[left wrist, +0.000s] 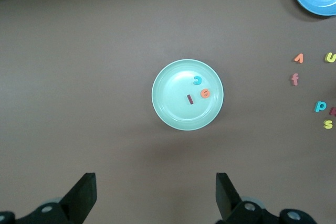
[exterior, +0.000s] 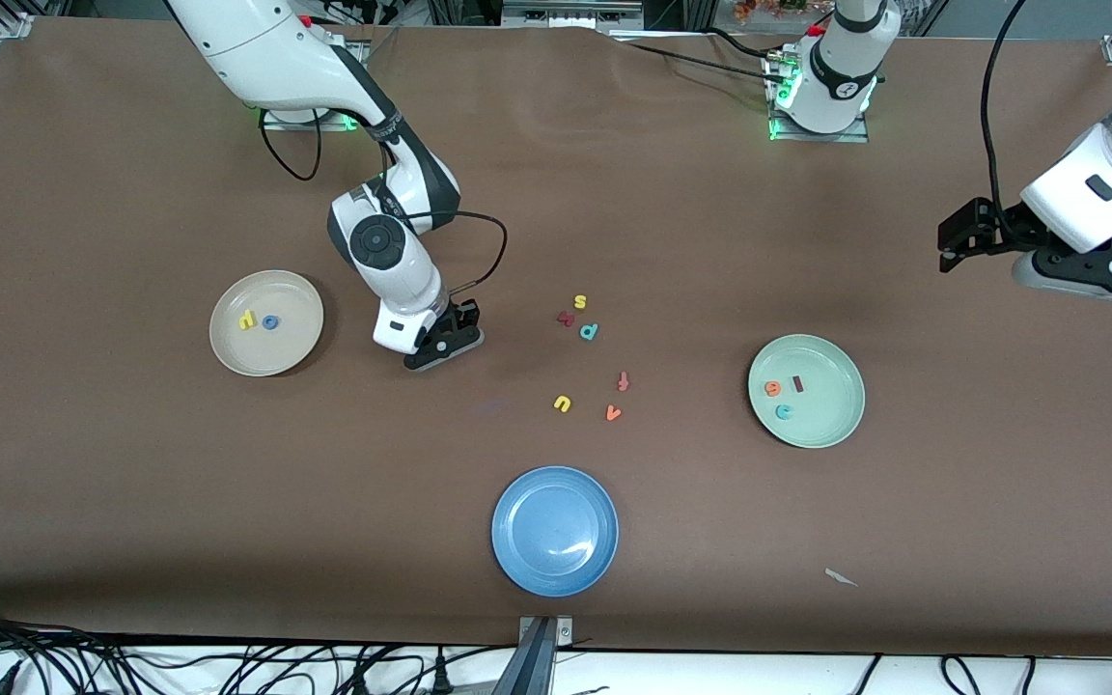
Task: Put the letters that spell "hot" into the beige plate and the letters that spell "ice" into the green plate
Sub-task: 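Lift the orange f and carry it toward the beige plate with the right gripper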
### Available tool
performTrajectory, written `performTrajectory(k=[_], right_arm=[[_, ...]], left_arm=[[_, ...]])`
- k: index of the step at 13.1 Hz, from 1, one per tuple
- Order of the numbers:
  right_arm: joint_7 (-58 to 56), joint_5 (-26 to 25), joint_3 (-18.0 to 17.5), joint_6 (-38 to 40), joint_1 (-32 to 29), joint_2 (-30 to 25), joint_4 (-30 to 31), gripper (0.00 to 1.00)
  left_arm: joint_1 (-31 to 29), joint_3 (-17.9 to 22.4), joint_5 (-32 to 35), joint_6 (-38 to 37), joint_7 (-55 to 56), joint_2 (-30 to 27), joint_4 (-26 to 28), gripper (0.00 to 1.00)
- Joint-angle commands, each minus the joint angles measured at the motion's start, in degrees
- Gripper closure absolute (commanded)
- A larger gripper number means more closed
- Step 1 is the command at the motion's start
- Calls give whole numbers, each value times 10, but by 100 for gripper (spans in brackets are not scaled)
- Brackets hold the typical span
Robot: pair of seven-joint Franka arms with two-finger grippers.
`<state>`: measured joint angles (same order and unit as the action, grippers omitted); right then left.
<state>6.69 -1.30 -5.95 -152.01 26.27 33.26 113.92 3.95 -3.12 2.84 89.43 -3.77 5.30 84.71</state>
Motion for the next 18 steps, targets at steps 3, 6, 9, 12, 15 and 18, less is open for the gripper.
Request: performTrajectory(k=[3, 6, 9, 12, 15, 18], right_arm=[[5, -5, -3, -13, 0, 9, -9, 61], [5, -5, -3, -18, 0, 9, -11, 62], [5, -5, -3, -18, 0, 9, -10, 73], [5, -5, -3, -18, 0, 9, -10, 76], [5, -5, -3, -17, -1, 8, -10, 84], [15, -5, 3, -11, -4, -4, -9, 84]], left_arm=[[6, 11, -15, 11, -8, -67, 64, 0], [1, 11, -17, 25, -5, -79, 82, 0], [-13, 7, -29, 31, -2, -79, 92, 0], [-11, 7, -65, 17, 13, -78, 100, 0], [-6, 5, -57, 3, 23, -69, 88, 0], [-5, 3, -56, -5, 26, -70, 87, 0]])
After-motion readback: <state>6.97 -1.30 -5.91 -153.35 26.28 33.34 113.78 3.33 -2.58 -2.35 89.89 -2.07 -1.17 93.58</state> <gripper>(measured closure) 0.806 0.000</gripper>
